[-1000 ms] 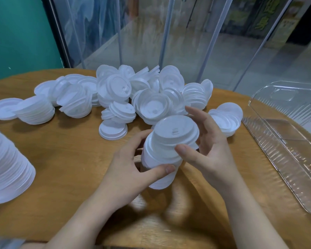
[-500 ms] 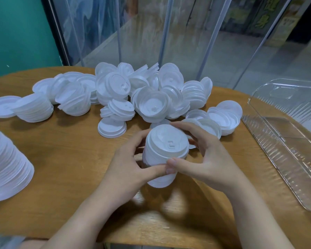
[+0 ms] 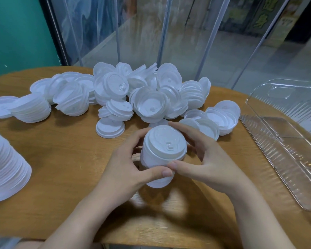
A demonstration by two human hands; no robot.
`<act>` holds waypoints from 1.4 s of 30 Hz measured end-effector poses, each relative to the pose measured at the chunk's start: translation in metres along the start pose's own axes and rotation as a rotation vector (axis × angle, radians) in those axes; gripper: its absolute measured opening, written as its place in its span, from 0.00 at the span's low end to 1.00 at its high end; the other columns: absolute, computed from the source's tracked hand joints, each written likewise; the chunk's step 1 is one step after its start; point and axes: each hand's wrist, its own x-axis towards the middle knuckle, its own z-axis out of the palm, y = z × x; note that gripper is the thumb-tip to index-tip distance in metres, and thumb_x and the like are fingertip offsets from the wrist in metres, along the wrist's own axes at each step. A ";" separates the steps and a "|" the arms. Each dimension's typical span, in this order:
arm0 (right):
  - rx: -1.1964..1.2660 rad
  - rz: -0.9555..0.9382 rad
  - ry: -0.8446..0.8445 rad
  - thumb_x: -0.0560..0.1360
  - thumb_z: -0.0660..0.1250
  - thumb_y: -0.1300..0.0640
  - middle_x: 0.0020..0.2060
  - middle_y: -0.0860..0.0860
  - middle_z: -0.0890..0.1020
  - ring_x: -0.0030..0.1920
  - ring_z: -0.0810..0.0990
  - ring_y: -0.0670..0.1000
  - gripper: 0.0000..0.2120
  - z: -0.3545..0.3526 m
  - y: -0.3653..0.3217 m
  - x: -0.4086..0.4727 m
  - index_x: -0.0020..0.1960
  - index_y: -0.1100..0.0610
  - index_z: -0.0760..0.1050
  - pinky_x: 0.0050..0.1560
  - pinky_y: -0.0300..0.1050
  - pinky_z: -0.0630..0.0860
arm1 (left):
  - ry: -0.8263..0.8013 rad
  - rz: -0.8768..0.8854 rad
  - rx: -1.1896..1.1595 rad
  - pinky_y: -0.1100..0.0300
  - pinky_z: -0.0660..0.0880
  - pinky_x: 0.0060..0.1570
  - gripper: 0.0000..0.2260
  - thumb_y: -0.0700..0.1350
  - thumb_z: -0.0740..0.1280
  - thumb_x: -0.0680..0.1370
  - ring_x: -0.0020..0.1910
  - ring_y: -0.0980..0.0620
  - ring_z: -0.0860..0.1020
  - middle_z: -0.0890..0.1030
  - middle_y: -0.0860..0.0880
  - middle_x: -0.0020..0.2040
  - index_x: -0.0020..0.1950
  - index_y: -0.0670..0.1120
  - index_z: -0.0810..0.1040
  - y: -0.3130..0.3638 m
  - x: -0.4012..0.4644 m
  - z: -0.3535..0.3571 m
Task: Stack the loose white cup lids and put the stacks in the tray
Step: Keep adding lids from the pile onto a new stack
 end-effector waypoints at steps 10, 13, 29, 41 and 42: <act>-0.297 0.189 0.673 0.75 0.75 0.48 0.56 0.44 0.79 0.52 0.78 0.43 0.20 -0.022 0.043 0.010 0.65 0.50 0.77 0.47 0.33 0.72 | 0.037 0.004 -0.014 0.62 0.74 0.62 0.40 0.62 0.77 0.62 0.67 0.61 0.76 0.78 0.64 0.67 0.74 0.62 0.71 0.000 0.002 0.004; -0.364 0.249 0.654 0.75 0.75 0.48 0.51 0.44 0.79 0.48 0.77 0.43 0.16 -0.020 0.050 0.016 0.61 0.49 0.79 0.47 0.36 0.70 | 0.030 0.005 -0.013 0.71 0.72 0.61 0.35 0.61 0.77 0.63 0.66 0.62 0.77 0.81 0.64 0.64 0.70 0.60 0.75 0.002 0.002 0.005; -0.552 -0.072 0.601 0.72 0.74 0.65 0.46 0.45 0.81 0.48 0.77 0.46 0.09 -0.024 0.053 0.018 0.50 0.55 0.81 0.49 0.37 0.72 | 0.034 -0.007 -0.014 0.69 0.73 0.59 0.33 0.60 0.79 0.61 0.63 0.59 0.80 0.83 0.60 0.61 0.66 0.60 0.77 0.006 -0.001 -0.003; -0.513 0.154 0.269 0.73 0.67 0.31 0.64 0.36 0.76 0.65 0.72 0.41 0.31 -0.024 0.051 -0.001 0.71 0.45 0.74 0.66 0.42 0.69 | 0.026 -0.018 -0.004 0.61 0.72 0.61 0.33 0.61 0.78 0.61 0.63 0.59 0.80 0.83 0.60 0.61 0.66 0.60 0.78 0.008 0.000 -0.003; -0.535 0.178 0.255 0.74 0.68 0.32 0.65 0.37 0.75 0.66 0.71 0.41 0.32 -0.024 0.051 -0.001 0.73 0.45 0.73 0.67 0.42 0.68 | 0.026 -0.017 -0.003 0.62 0.72 0.60 0.33 0.61 0.78 0.61 0.62 0.60 0.80 0.83 0.61 0.61 0.66 0.60 0.78 0.008 0.000 -0.003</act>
